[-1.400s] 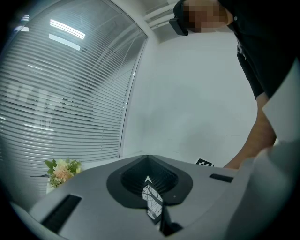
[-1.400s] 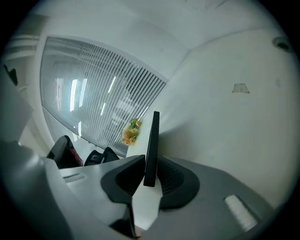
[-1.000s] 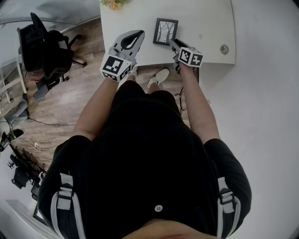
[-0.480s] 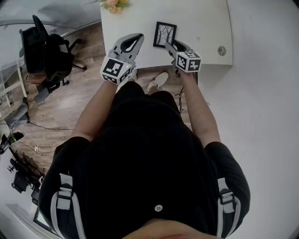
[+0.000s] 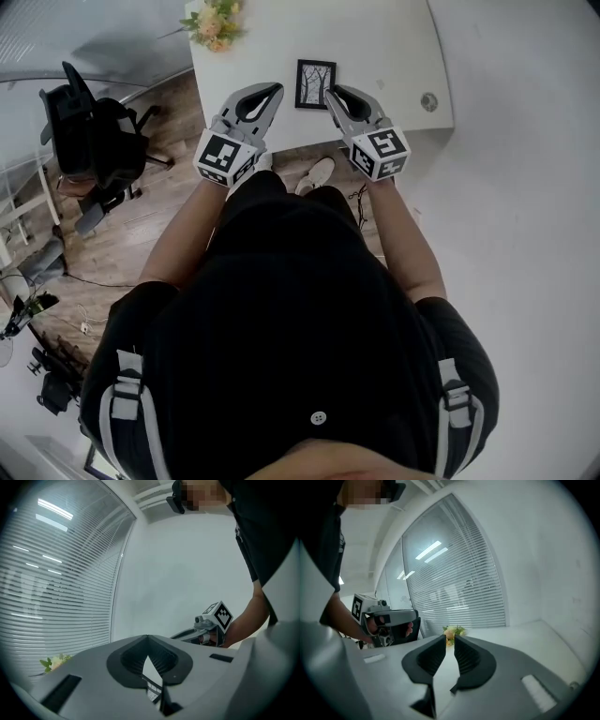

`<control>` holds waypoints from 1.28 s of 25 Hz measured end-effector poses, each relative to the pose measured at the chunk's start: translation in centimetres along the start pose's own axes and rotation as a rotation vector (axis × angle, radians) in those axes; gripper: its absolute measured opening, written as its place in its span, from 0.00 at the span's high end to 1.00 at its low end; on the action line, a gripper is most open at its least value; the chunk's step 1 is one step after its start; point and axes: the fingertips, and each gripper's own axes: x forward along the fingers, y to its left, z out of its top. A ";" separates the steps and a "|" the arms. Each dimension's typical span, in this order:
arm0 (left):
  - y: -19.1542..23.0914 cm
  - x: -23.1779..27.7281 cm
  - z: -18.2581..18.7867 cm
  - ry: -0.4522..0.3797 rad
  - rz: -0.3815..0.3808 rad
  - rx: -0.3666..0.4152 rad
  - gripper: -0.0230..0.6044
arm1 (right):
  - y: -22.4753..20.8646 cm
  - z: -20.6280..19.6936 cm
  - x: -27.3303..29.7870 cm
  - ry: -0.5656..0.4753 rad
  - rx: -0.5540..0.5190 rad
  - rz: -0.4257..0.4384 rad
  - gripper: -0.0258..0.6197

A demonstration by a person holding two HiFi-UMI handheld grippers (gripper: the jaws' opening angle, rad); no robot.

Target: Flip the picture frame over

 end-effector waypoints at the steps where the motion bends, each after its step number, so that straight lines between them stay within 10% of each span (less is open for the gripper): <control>1: -0.2 0.1 0.4 0.000 -0.010 0.007 0.96 | 0.4 1.1 -0.5 -0.023 -0.022 0.001 0.87; 32: -0.8 -0.1 12.6 -0.135 -0.063 0.103 0.96 | 3.4 16.0 -6.2 -0.272 -0.198 -0.082 0.94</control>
